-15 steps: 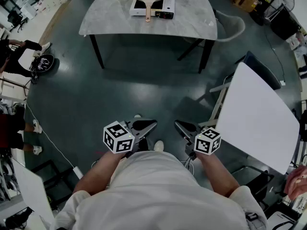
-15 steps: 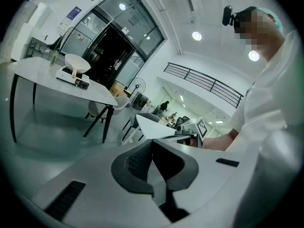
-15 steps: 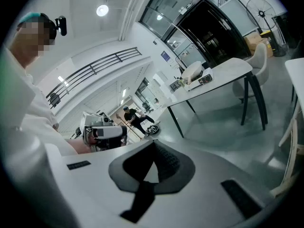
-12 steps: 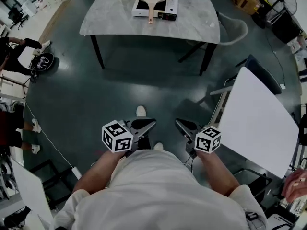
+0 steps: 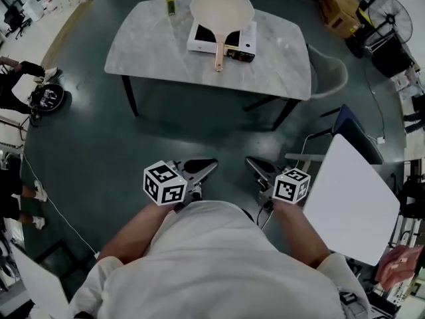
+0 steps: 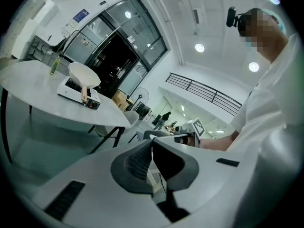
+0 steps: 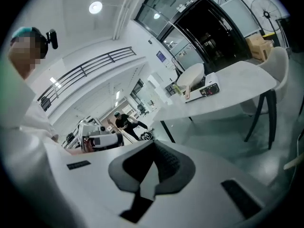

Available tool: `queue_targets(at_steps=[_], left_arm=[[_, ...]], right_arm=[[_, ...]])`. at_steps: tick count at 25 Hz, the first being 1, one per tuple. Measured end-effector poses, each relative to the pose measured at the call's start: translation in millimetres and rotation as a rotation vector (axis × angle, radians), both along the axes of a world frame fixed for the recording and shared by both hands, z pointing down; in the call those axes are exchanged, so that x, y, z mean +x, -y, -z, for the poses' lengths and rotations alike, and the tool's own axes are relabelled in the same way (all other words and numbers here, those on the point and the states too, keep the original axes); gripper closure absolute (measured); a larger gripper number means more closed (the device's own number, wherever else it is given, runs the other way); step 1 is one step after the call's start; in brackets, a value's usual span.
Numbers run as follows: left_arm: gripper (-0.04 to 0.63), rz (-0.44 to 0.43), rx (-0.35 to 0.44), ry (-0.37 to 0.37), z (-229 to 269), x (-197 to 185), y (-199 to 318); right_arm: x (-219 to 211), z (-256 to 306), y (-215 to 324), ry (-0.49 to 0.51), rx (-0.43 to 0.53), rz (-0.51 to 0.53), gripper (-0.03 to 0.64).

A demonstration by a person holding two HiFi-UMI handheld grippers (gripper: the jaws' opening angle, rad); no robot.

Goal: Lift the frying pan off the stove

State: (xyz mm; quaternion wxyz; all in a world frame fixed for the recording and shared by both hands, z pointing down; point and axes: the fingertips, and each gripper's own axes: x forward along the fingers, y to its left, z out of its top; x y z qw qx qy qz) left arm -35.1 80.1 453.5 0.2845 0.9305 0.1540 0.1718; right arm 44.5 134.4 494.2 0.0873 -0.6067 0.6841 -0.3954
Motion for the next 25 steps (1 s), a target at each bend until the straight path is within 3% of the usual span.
queue_targets(at_steps=[2,7,10,18,25], left_arm=[[0.574,-0.008,0.000,-0.002,1,12,31],[0.566,0.036,-0.043,0.008,-13,40,86],[0.492,0.073,-0.085,0.022,-15,63,115],[0.403,0.216,-0.203,0.060,-43,144,197],[0.353,0.321,-0.261,0.130,-79,217,254]], right_arm=[[19,6,36,0.028,0.019,-0.012,0.609],[60,1,97,0.074,0.012,-0.001,0.534],[97,-3,135,0.124,0.001,0.013,0.485],[214,-22,258,0.253,0.023,0.119,0.403],[293,-53,356,0.382,-0.068,0.175,0.349]])
